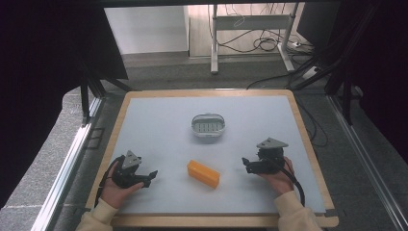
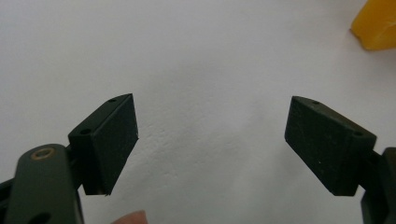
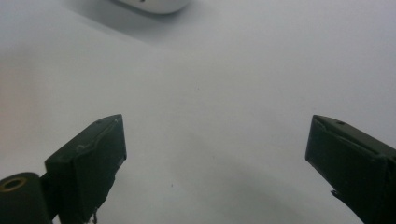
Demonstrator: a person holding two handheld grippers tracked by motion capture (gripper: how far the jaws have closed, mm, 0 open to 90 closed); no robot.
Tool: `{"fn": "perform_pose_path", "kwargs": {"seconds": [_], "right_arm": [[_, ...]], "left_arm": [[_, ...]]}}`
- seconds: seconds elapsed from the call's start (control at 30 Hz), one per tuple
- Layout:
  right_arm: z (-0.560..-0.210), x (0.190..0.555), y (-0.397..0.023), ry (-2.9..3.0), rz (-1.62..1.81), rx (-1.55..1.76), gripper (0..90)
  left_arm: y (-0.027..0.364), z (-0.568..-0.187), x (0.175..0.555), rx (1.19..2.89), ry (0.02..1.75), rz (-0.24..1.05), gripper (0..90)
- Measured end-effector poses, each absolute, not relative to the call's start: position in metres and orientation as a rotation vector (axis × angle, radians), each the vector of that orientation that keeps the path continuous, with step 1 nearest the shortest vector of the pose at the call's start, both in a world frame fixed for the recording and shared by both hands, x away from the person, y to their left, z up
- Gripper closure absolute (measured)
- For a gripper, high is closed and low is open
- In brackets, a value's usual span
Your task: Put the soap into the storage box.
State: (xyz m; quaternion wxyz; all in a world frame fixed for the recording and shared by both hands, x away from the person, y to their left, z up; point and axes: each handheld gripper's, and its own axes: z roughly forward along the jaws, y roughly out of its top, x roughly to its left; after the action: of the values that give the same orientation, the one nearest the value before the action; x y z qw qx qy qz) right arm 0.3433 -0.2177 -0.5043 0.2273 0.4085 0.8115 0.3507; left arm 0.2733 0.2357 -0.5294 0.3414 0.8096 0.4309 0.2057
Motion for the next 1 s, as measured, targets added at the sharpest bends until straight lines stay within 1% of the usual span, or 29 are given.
{"fn": "perform_pose_path", "kwargs": {"seconds": [0.13,0.3,0.4,0.47,0.7,0.83,1.0], "right_arm": [[-0.504,0.34,-0.224,2.252,0.986,1.141,5.8],[-0.503,0.336,-0.227,2.268,0.978,1.129,7.9],[-0.499,0.333,-0.225,2.265,0.98,1.118,9.4],[-0.496,0.331,-0.224,2.279,0.987,1.094,12.8],[-0.493,0.331,-0.219,2.331,0.992,1.055,13.8],[-0.491,0.332,-0.217,2.37,1.043,1.014,17.2],[-0.485,0.331,-0.214,2.376,1.078,0.986,18.7]], "left_arm": [[0.235,-0.53,0.274,2.112,1.124,0.539,17.6],[0.235,-0.53,0.271,2.114,1.103,0.532,17.6],[0.236,-0.529,0.267,2.112,1.092,0.527,17.7],[0.235,-0.529,0.265,2.112,1.085,0.524,17.7],[0.236,-0.531,0.259,2.108,1.095,0.52,17.7],[0.237,-0.533,0.257,2.105,1.106,0.518,17.8],[0.239,-0.533,0.256,2.1,1.119,0.521,17.8]]}}
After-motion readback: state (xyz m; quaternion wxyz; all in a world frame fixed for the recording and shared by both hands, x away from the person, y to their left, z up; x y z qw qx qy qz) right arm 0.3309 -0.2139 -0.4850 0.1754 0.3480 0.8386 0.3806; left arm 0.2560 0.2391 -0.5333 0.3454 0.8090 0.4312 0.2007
